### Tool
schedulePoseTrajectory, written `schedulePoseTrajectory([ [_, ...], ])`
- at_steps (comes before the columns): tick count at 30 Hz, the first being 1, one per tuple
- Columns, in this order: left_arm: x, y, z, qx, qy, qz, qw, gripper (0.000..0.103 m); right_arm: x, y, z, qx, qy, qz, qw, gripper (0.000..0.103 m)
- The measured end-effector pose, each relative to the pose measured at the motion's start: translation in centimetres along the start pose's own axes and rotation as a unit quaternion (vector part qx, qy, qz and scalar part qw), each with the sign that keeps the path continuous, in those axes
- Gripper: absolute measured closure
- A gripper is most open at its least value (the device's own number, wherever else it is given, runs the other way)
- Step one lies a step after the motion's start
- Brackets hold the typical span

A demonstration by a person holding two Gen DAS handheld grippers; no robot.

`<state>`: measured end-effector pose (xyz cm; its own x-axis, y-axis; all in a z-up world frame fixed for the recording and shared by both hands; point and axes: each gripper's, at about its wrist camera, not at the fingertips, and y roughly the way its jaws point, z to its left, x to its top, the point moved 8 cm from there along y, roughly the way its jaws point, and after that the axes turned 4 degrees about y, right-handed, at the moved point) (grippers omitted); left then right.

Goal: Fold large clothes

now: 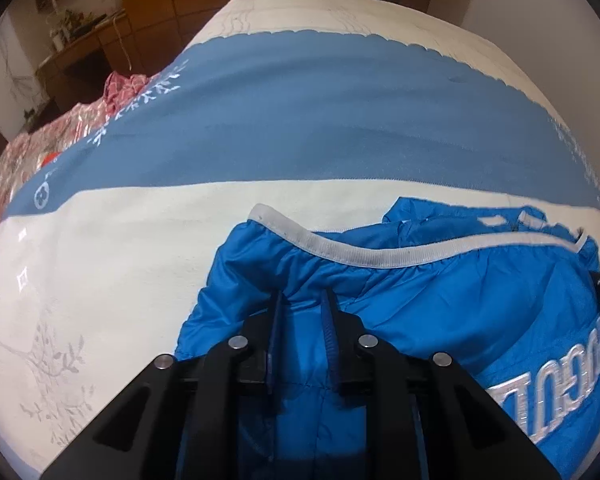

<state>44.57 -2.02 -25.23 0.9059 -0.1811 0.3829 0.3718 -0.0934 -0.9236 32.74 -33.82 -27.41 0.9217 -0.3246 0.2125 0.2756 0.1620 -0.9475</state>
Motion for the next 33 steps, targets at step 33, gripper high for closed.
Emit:
schedulePoseTrajectory([
  [33, -10.9, -8.3, -7.5, -0.024, 0.012, -0.055, 0.9981, 0.076, -14.8, -5.8, 7.2, -0.011, -0.055, -0.069, 0.996, 0.094],
])
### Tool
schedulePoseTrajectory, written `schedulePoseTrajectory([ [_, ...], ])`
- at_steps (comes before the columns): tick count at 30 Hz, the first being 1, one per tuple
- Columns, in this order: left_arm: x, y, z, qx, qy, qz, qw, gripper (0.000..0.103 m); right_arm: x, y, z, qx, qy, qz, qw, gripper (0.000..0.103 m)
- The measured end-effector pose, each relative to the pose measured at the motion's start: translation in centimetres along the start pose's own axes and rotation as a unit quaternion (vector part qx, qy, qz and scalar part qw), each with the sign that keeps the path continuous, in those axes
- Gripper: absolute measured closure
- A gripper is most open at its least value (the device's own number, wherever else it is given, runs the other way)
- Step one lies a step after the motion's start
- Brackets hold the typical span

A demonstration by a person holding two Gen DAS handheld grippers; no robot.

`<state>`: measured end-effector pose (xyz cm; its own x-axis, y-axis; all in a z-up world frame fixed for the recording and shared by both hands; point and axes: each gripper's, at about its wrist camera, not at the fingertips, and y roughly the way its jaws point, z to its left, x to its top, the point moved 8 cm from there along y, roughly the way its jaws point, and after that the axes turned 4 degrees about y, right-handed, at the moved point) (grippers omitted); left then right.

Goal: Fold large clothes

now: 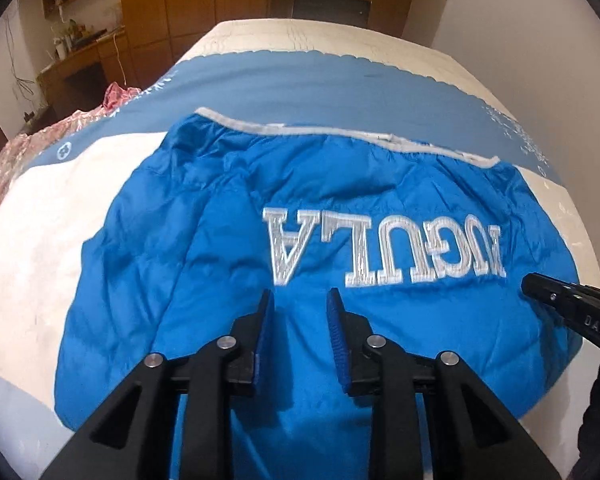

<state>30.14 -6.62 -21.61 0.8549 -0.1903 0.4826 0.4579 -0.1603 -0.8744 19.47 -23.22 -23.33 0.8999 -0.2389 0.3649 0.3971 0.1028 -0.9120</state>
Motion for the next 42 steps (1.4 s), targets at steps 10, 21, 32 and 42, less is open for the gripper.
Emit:
schedulePoseTrajectory([
  [10, -1.2, 1.9, -0.4, 0.009, 0.031, 0.018, 0.9993, 0.076, -1.0, 2.5, -0.8, -0.007, -0.002, 0.026, 1.000, 0.097],
  [21, 0.8, -3.6, 13.8, 0.046, -0.084, 0.018, 0.9952, 0.041, 4.1, -4.4, -12.0, 0.007, 0.074, -0.035, 0.997, 0.035],
  [32, -0.9, -0.2, 16.4, -0.051, -0.129, 0.030, 0.9899, 0.037, 4.1, 0.0, -15.0, 0.105, 0.116, 0.039, 0.987, 0.020],
  [42, -0.4, 3.6, 15.4, -0.076, -0.151, 0.060, 0.9837, 0.025, 5.1, 4.0, -14.0, 0.154, 0.148, 0.073, 0.974, 0.018],
])
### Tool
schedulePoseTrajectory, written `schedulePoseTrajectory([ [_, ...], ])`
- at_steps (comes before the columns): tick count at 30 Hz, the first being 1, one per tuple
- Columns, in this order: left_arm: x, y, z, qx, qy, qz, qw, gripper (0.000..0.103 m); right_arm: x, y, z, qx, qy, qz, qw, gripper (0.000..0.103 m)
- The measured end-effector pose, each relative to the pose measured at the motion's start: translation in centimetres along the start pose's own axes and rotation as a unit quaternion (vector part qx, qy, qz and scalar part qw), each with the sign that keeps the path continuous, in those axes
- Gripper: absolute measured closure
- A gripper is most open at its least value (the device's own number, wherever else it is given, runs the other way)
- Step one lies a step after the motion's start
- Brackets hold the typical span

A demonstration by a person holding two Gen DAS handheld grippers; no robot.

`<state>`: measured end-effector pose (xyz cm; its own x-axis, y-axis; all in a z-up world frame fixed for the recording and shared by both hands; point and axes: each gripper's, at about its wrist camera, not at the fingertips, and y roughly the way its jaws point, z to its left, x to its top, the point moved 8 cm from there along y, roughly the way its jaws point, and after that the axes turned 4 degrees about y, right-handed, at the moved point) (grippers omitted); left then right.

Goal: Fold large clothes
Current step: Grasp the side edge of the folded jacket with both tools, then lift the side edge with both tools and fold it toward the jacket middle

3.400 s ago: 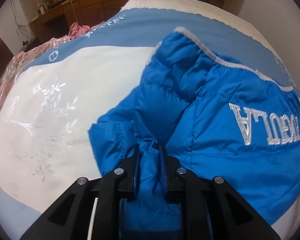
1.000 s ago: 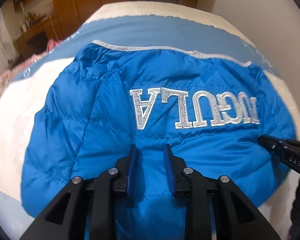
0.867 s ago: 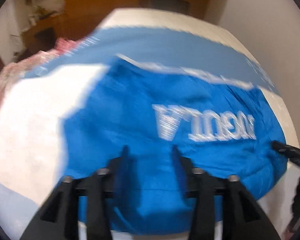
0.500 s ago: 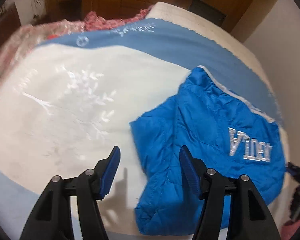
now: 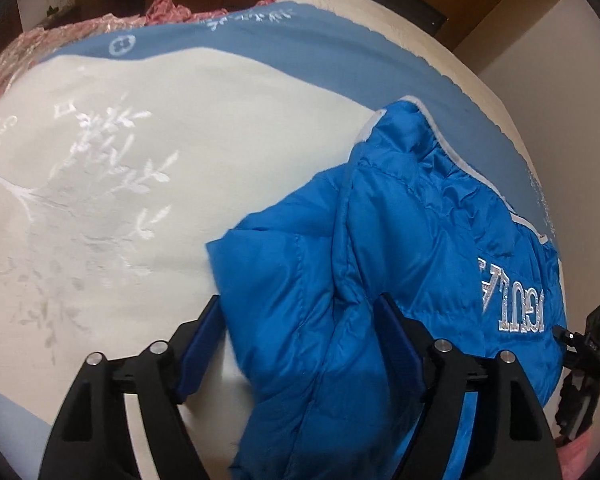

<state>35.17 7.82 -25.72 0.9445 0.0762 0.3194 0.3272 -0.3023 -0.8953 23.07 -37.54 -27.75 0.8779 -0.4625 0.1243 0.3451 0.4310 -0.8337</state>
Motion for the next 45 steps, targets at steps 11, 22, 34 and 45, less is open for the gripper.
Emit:
schedulePoseTrajectory([
  [11, 0.2, -1.2, -1.4, -0.029, -0.020, -0.022, 0.9991, 0.081, 0.6, -1.1, 1.9, 0.025, -0.018, -0.002, 1.000, 0.075],
  [22, -0.7, -6.4, -2.0, -0.039, -0.020, -0.057, 0.9974, 0.088, 1.1, -3.9, 4.5, 0.063, -0.025, -0.007, 0.998, 0.082],
  [34, -8.7, -13.8, -3.5, -0.062, 0.011, -0.035, 0.9974, 0.090, -4.6, -9.8, 7.0, 0.080, -0.063, 0.015, 0.995, 0.083],
  [45, -18.2, -13.9, -1.9, 0.011, 0.047, -0.003, 0.9988, 0.088, -10.0, -8.1, 2.5, 0.017, -0.025, 0.037, 0.999, 0.083],
])
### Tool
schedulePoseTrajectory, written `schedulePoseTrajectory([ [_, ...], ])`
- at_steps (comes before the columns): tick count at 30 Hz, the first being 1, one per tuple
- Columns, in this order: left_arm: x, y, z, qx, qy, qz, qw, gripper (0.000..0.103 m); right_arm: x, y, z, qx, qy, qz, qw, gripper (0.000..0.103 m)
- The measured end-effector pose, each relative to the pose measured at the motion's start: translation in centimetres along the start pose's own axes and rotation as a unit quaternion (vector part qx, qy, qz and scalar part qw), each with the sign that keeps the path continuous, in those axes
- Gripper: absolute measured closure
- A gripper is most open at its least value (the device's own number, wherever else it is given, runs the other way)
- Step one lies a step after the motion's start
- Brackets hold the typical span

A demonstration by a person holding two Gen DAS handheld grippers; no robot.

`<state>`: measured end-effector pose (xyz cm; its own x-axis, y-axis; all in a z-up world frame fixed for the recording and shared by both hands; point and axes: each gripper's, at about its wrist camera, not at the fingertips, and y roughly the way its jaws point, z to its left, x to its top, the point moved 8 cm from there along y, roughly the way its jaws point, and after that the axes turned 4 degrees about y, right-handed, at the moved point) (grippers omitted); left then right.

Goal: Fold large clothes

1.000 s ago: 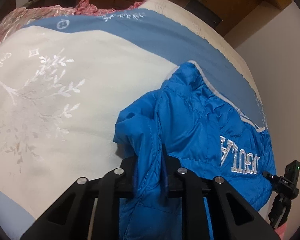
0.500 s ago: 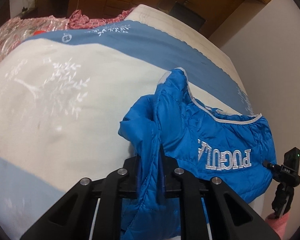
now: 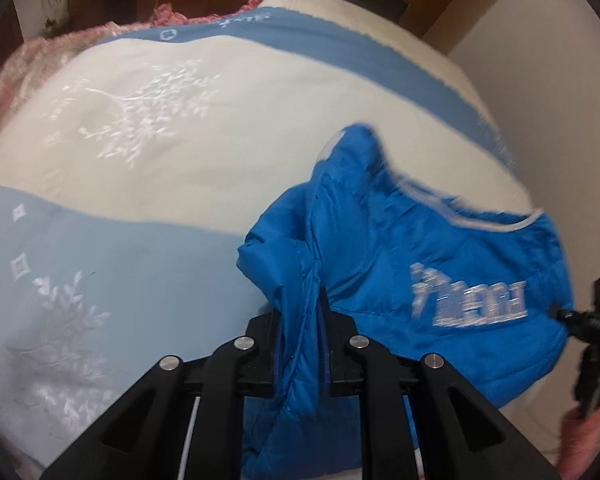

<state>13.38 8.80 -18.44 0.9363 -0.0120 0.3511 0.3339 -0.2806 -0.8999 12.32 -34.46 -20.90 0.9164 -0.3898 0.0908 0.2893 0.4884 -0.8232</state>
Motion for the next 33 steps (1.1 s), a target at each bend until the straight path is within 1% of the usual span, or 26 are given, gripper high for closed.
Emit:
schedulePoseTrajectory([
  [2, -0.8, 1.2, 0.9, 0.022, 0.002, -0.001, 0.9998, 0.087, 0.4, 1.0, -1.2, -0.005, 0.016, -0.005, 1.000, 0.083],
  [5, -1.2, 3.1, 1.5, 0.046, 0.017, -0.001, 0.9988, 0.084, 0.9, 2.4, -3.0, -0.026, 0.026, -0.011, 0.999, 0.082],
  [7, -1.4, 4.4, 1.6, 0.054, 0.030, -0.002, 0.9981, 0.081, 1.5, 3.4, -3.4, -0.042, 0.019, -0.019, 0.999, 0.081],
  [11, -1.2, 6.1, 2.1, 0.056, 0.034, 0.001, 0.9978, 0.076, 2.5, 5.4, -4.1, -0.062, 0.016, -0.023, 0.998, 0.076],
  [13, -1.4, 6.7, 2.0, 0.066, 0.047, -0.004, 0.9967, 0.074, 2.8, 6.1, -4.3, -0.062, 0.020, -0.023, 0.998, 0.072],
  [14, -1.5, 6.8, 2.0, 0.071, 0.049, -0.008, 0.9963, 0.074, 2.5, 6.2, -4.5, -0.060, 0.023, -0.024, 0.998, 0.072],
  [17, -1.7, 6.5, 1.6, 0.087, 0.057, -0.012, 0.9945, 0.074, 2.8, 6.1, -4.2, -0.066, 0.016, -0.029, 0.997, 0.071],
  [19, -1.6, 5.9, 1.6, 0.090, 0.050, -0.008, 0.9947, 0.072, 2.9, 5.3, -4.0, -0.071, 0.017, -0.034, 0.997, 0.065],
  [20, -1.5, 5.4, 1.7, 0.091, 0.045, -0.007, 0.9948, 0.072, 2.9, 4.6, -4.0, -0.076, 0.014, -0.040, 0.996, 0.064],
  [21, -1.4, 4.9, 1.7, 0.091, 0.041, -0.008, 0.9950, 0.072, 3.1, 4.2, -3.4, -0.085, 0.008, -0.046, 0.995, 0.062],
  [22, -1.4, 3.8, 1.8, 0.089, 0.036, -0.013, 0.9953, 0.072, 2.8, 3.0, -3.0, -0.106, -0.006, -0.056, 0.993, 0.059],
  [24, -1.4, 1.5, 1.7, 0.092, 0.035, -0.024, 0.9949, 0.072, 2.3, 1.1, -2.5, -0.138, -0.024, -0.073, 0.987, 0.058],
  [26, -1.4, -0.3, 1.3, 0.113, 0.044, -0.026, 0.9923, 0.072, 1.7, -0.4, -1.6, -0.158, -0.038, -0.078, 0.984, 0.058],
  [28, -1.5, -1.7, 0.2, 0.130, 0.057, -0.032, 0.9894, 0.072, 1.4, -1.3, -0.4, -0.167, -0.055, -0.084, 0.981, 0.065],
  [29, -1.6, -2.2, -0.5, 0.137, 0.064, -0.036, 0.9879, 0.072, 1.2, -1.6, 0.5, -0.174, -0.066, -0.087, 0.979, 0.066],
  [31, -2.1, -2.4, -2.5, 0.136, 0.078, -0.042, 0.9868, 0.071, 1.4, -1.4, 1.9, -0.180, -0.080, -0.091, 0.976, 0.075],
  [32, -2.4, -2.2, -3.1, 0.129, 0.080, -0.040, 0.9876, 0.071, 1.0, -0.9, 2.4, -0.182, -0.089, -0.089, 0.975, 0.077],
  [33, -2.7, -2.0, -3.7, 0.123, 0.080, -0.038, 0.9884, 0.071, 0.7, -0.5, 2.7, -0.183, -0.096, -0.087, 0.975, 0.083],
])
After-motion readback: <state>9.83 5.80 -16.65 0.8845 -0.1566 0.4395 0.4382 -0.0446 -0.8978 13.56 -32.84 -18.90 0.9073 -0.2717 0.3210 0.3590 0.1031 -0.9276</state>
